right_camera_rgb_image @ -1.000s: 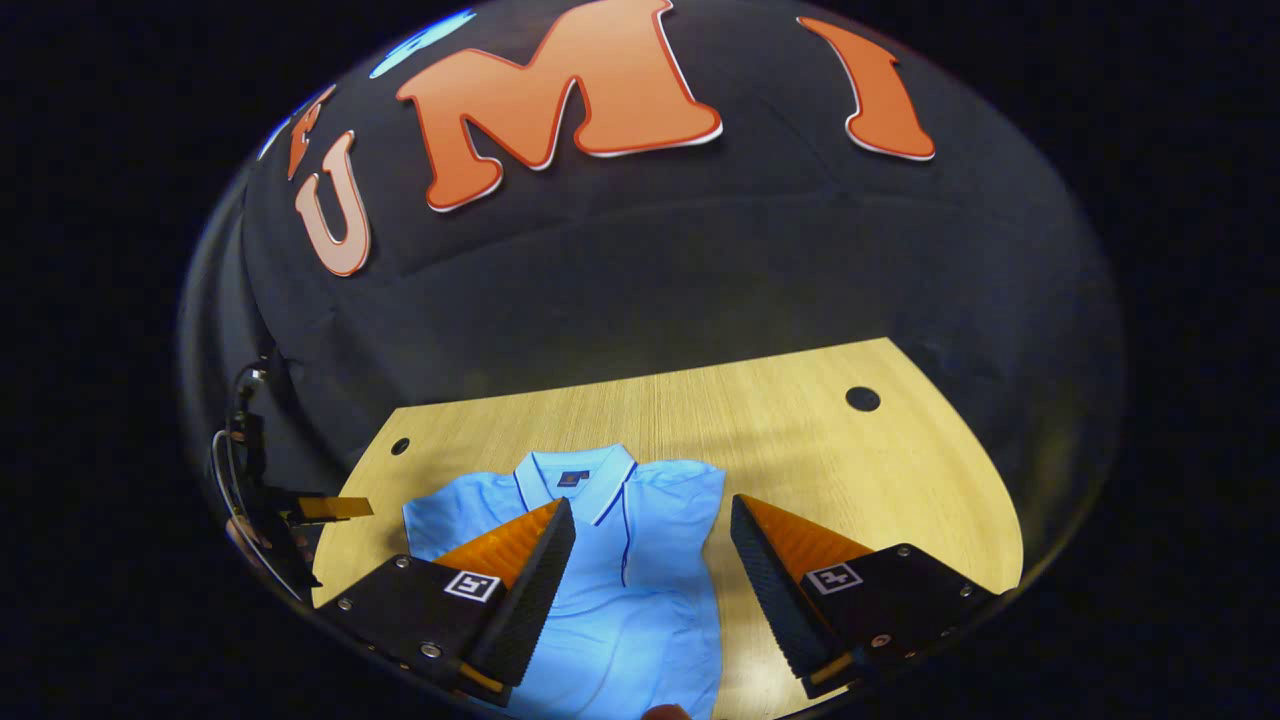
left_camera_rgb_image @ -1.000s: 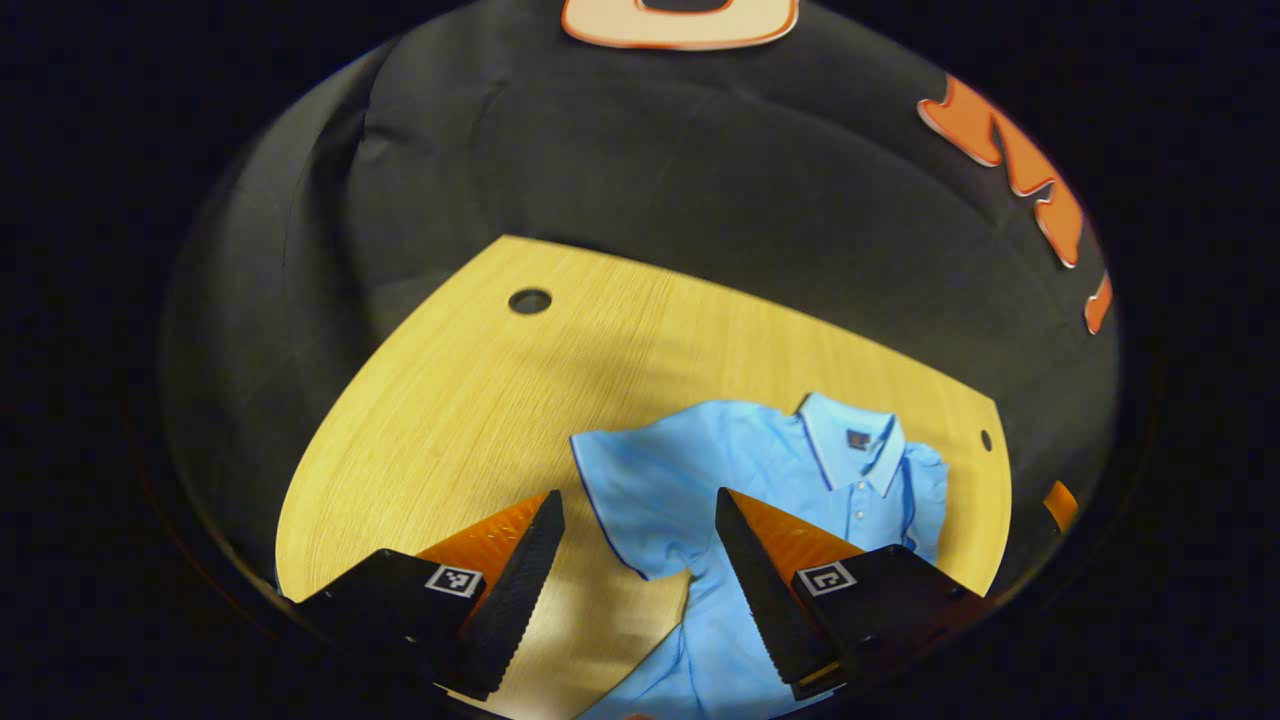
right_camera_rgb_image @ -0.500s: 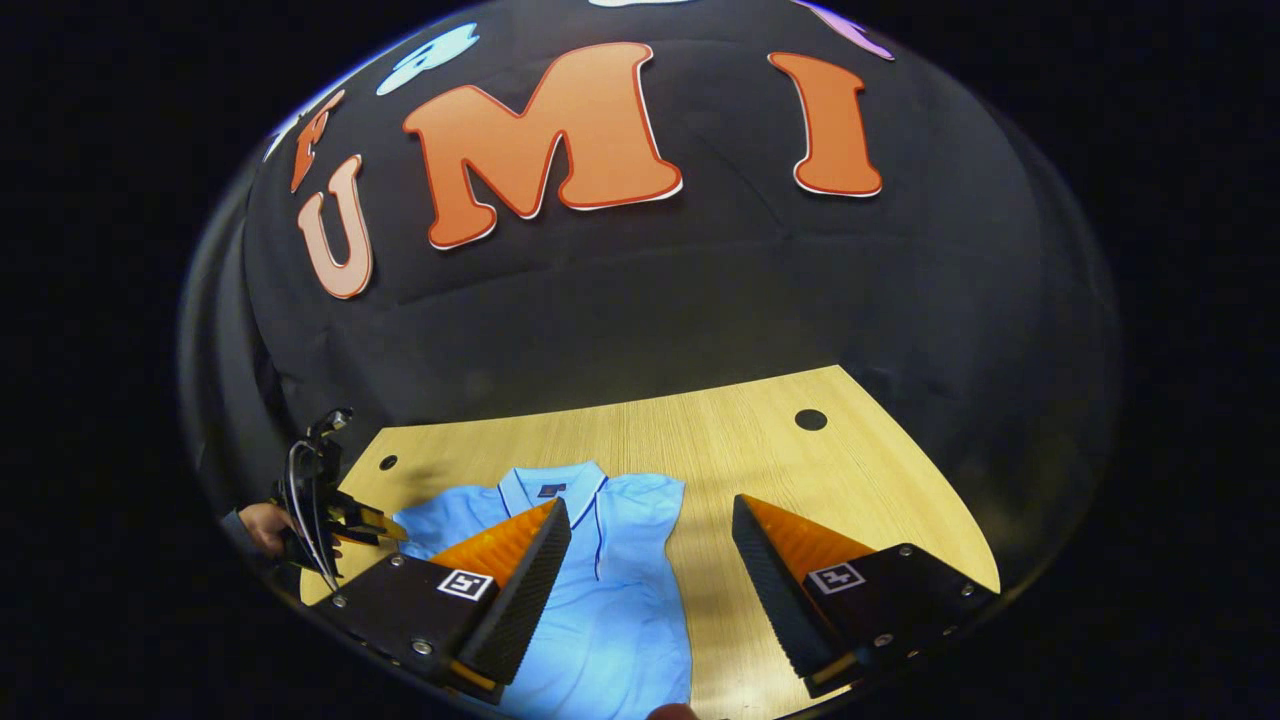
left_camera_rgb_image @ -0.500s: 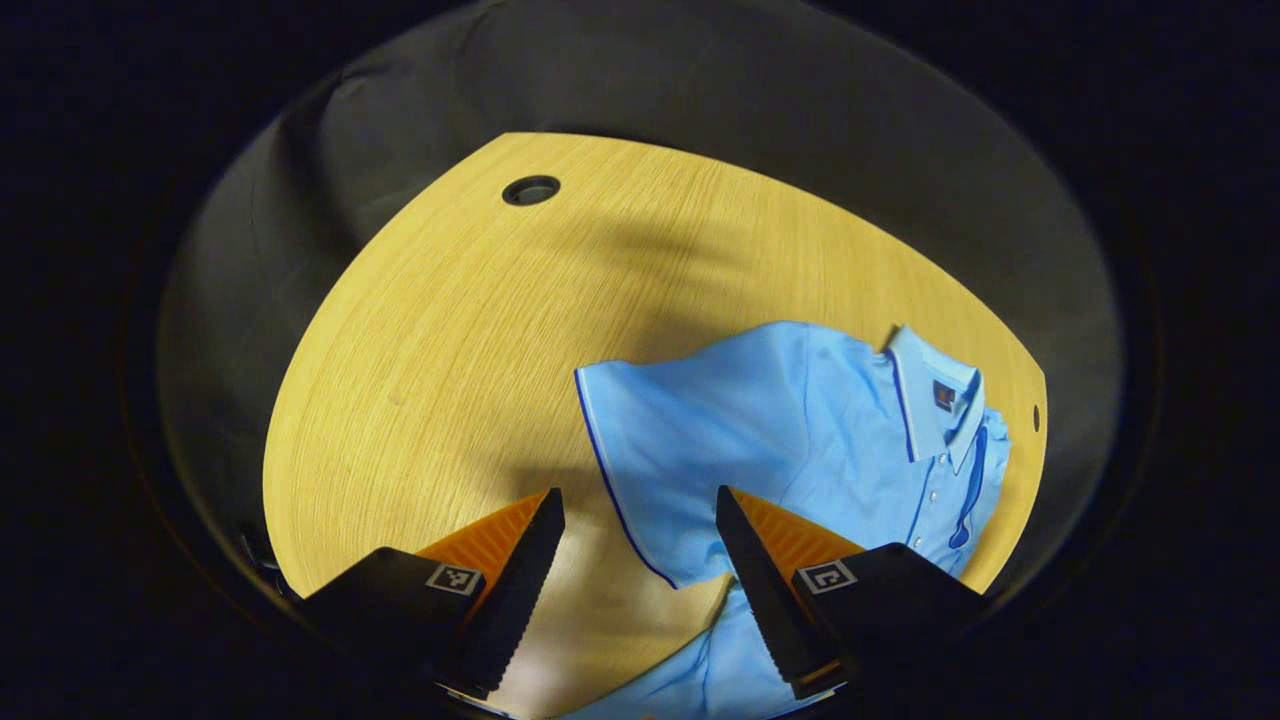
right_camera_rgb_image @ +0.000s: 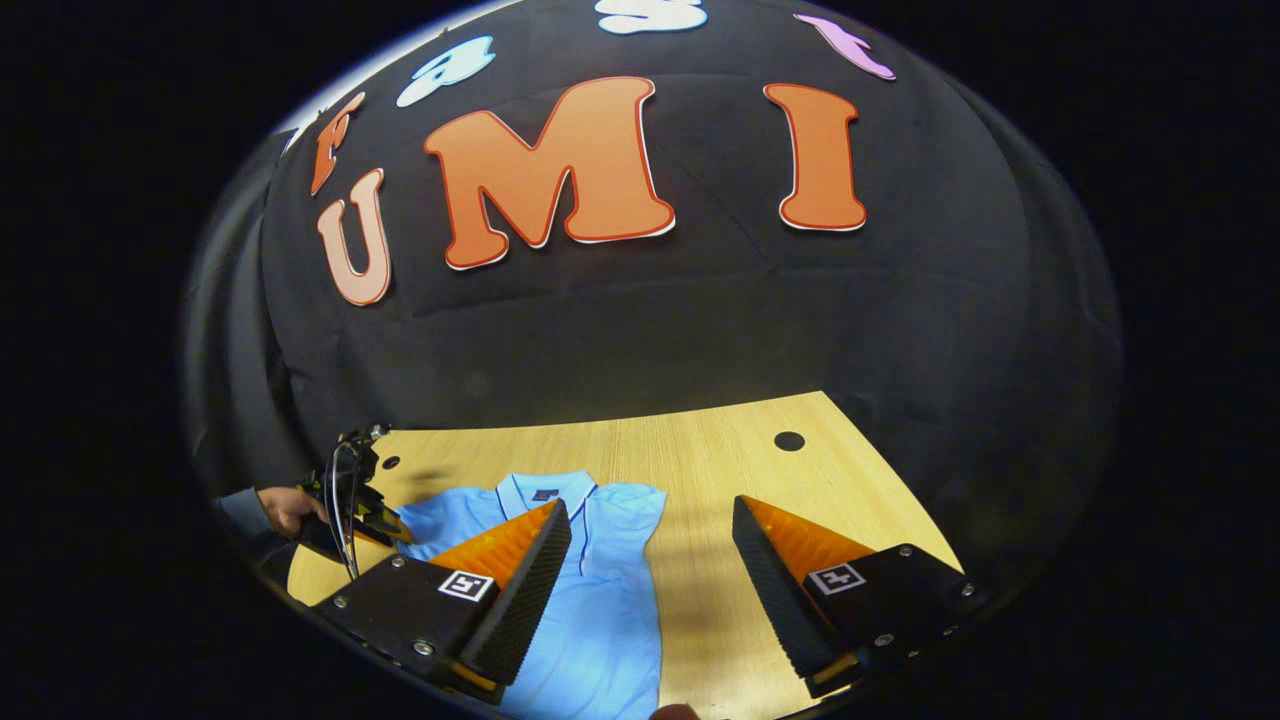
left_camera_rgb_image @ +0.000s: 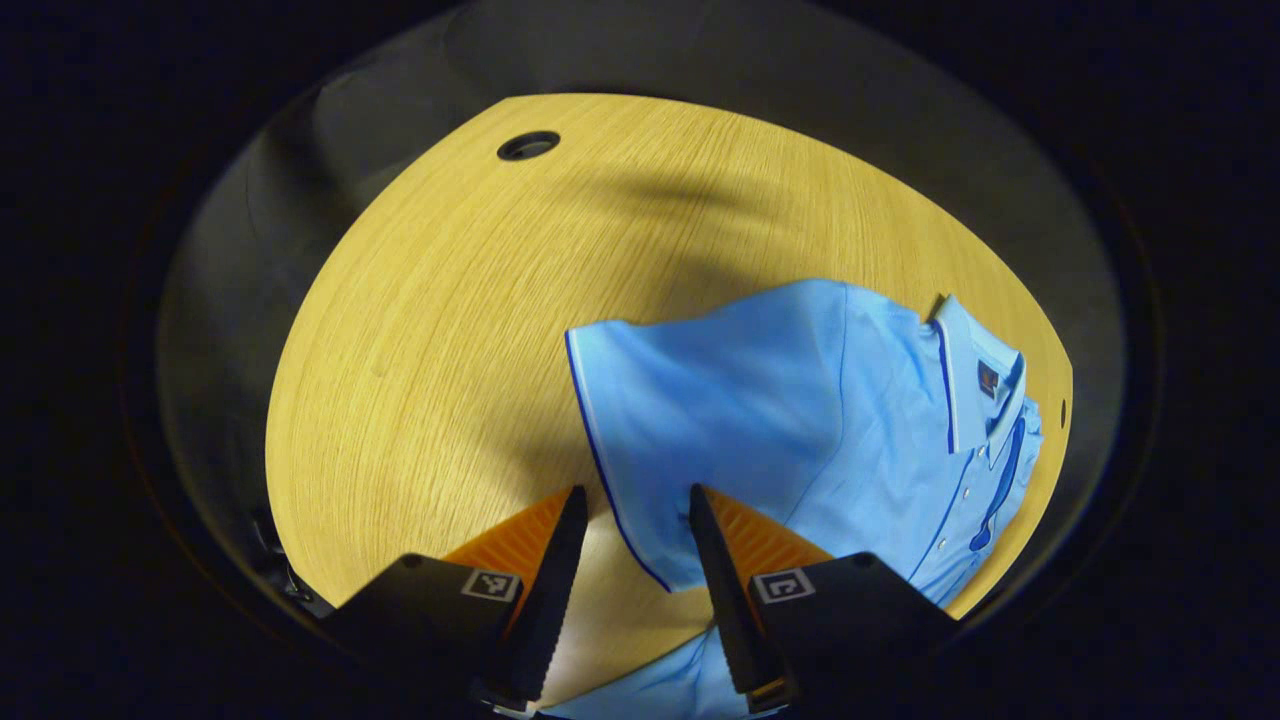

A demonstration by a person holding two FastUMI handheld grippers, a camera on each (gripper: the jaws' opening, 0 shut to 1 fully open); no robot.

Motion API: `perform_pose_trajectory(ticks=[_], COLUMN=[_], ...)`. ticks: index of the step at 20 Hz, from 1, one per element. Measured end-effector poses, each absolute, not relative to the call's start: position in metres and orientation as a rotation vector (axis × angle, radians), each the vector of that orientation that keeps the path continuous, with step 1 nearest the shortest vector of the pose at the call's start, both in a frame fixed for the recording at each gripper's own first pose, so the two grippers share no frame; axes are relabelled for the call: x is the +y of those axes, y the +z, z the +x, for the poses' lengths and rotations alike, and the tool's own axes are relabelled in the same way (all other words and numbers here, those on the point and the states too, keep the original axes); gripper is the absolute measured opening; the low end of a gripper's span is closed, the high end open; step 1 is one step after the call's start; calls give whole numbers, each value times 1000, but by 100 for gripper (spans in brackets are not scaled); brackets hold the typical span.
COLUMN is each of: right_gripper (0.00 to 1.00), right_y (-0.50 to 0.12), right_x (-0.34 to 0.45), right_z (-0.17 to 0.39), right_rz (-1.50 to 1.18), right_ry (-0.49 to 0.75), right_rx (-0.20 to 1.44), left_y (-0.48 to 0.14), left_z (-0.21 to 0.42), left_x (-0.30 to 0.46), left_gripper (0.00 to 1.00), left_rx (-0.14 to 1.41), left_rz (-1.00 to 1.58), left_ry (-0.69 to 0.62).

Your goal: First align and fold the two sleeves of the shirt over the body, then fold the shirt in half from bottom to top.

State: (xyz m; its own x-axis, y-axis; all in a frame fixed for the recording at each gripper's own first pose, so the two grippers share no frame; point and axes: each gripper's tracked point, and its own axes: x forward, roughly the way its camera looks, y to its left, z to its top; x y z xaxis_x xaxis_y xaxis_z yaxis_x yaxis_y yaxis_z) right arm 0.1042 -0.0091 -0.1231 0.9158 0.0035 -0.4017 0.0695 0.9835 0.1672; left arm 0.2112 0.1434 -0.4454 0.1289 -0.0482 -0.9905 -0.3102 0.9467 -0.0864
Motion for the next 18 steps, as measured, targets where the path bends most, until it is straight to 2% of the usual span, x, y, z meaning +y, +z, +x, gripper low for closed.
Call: perform_pose_trajectory(ticks=[2, 4, 5, 8, 10, 18], right_gripper=[98, 98, 98, 98, 98, 98], right_y=[-121, -122, -123, -130, -133, -149], right_x=[-9, -8, -8, -7, -6, -3], right_z=[95, 88, 85, 74, 67, 38], right_rz=[176, 174, 175, 182, 185, 204], right_ry=[-31, -36, -37, -45, -49, -67], right_rx=[406, 402, 401, 407, 412, 446], left_y=[-454, -453, -452, -445, -433, -378], left_z=[213, 216, 215, 220, 229, 260], left_x=[143, 138, 135, 124, 118, 68], left_gripper=[33, 30, 11, 13, 11, 11], left_rx=[1442, 1426, 1421, 1387, 1337, 1177], left_rz=[-285, -304, -310, -350, -338, -186], left_ry=[203, 204, 196, 143, 105, -107])
